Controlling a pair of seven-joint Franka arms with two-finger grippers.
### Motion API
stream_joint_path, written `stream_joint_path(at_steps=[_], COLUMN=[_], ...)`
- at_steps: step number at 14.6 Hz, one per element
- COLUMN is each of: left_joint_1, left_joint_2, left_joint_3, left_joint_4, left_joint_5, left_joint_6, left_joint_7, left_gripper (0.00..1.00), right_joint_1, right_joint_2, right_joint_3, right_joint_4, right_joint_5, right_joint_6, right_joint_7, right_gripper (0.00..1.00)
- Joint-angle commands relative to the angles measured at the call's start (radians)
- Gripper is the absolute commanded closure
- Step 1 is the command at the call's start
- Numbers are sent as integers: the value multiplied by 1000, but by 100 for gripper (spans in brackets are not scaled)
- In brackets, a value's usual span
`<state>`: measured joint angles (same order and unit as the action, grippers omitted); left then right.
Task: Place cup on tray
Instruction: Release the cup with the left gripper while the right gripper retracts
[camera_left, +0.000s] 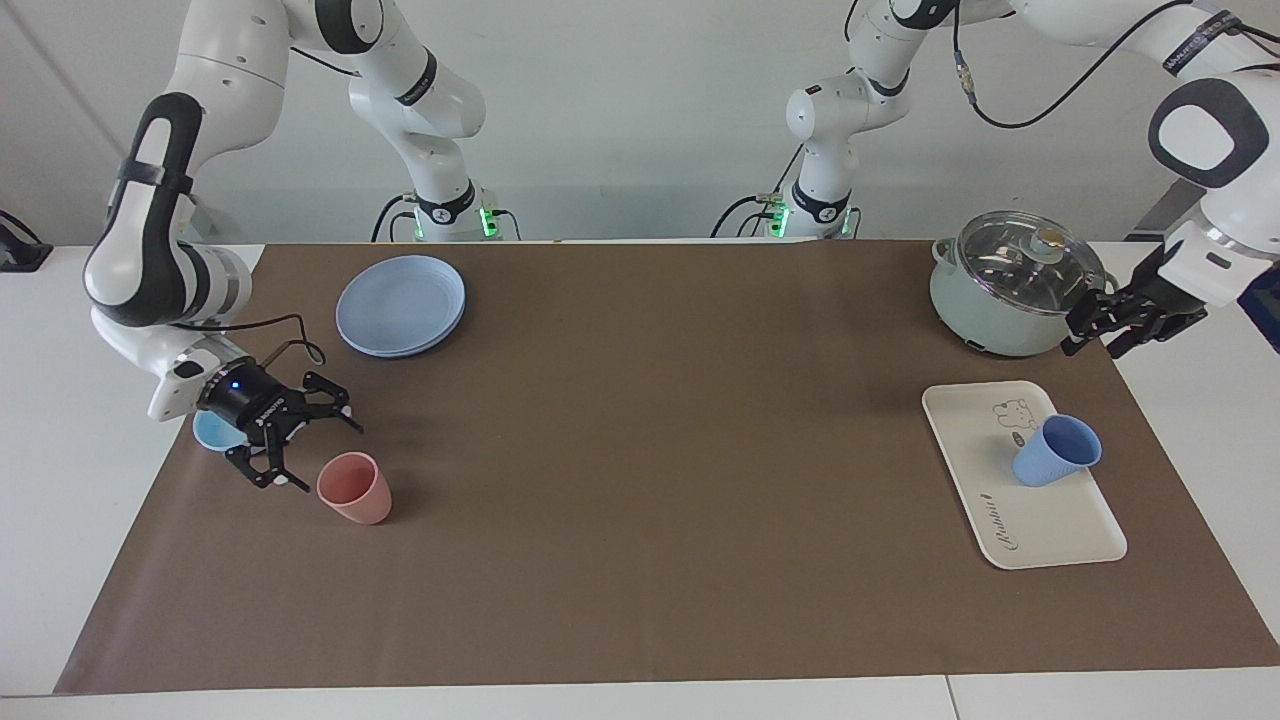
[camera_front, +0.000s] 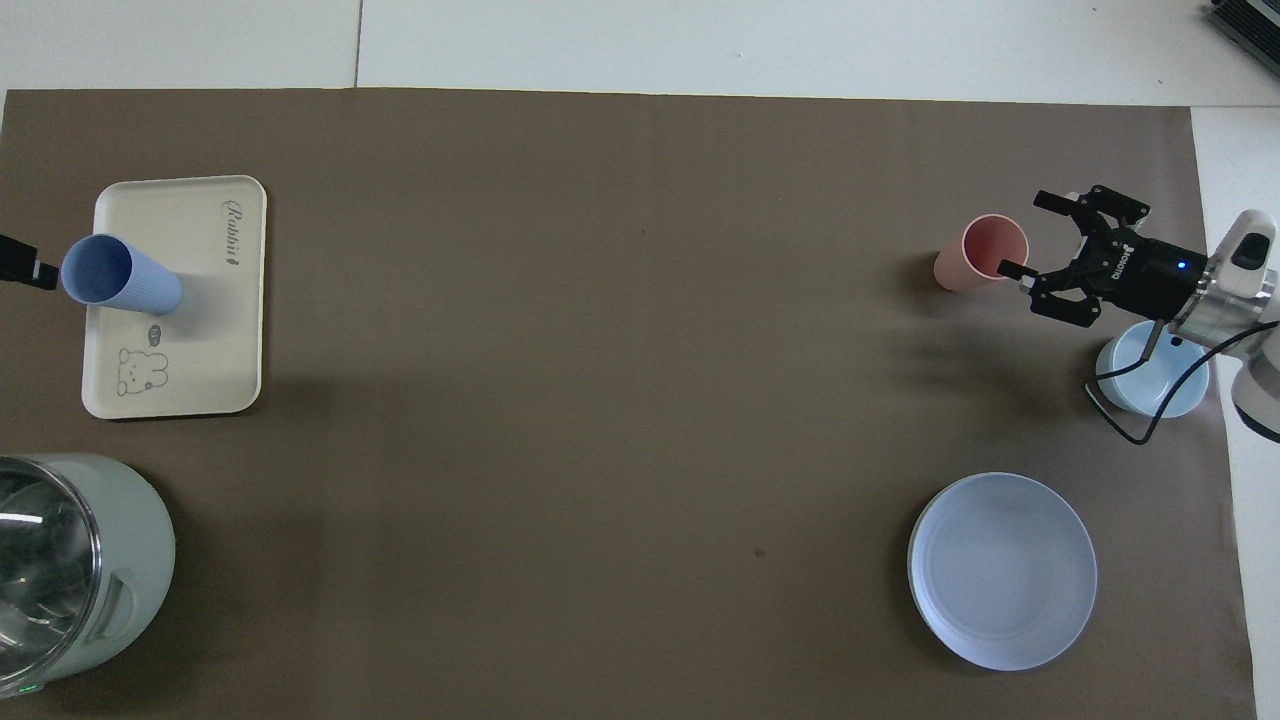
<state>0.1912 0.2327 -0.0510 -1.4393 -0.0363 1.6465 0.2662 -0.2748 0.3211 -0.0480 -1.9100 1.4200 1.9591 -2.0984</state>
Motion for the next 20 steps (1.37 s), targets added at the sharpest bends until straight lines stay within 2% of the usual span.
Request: stream_joint_path(at_steps=[1, 5, 7, 9, 11, 13, 16, 18, 20], left_joint_1=[-111, -208, -208, -207, -207, -207, -210, -223, -230], left_joint_2=[-53, -114, -148, -179, -194, -194, -194, -194, -194], left_joint_3=[14, 10, 5, 7, 7, 7, 5, 3, 0], left_joint_4=[11, 11, 8, -12, -45, -44, -39, -42, -42], left_joint_5=[85, 128, 128, 127, 127, 127, 115, 115, 108], left_joint_6=[-79, -164, -192, -192, -174, -174, -171, -148, -143], left_joint_7=[-90, -157, -157, -156, -145, -157, -177, -229, -242], left_gripper=[32, 32, 32, 30, 0, 0, 0, 0, 0], right_joint_1=[-1, 12, 77, 146, 212, 250, 319, 336, 336], right_joint_2=[-121, -210, -269, -292, -315, -341, -382, -421, -439], right_joint_3=[7, 16, 20, 19, 22, 28, 30, 30, 25], right_joint_4=[-1, 81, 91, 92, 91, 91, 104, 127, 210], right_joint_5=[-157, -453, -675, -913, -1153, -1335, -1492, -1483, -1475], right_joint_6=[6, 26, 108, 133, 138, 106, -37, -145, -303], right_joint_7=[231, 573, 802, 1049, 1345, 1658, 2040, 2167, 2247], right_gripper=[0, 0, 0, 0, 0, 0, 0, 0, 0])
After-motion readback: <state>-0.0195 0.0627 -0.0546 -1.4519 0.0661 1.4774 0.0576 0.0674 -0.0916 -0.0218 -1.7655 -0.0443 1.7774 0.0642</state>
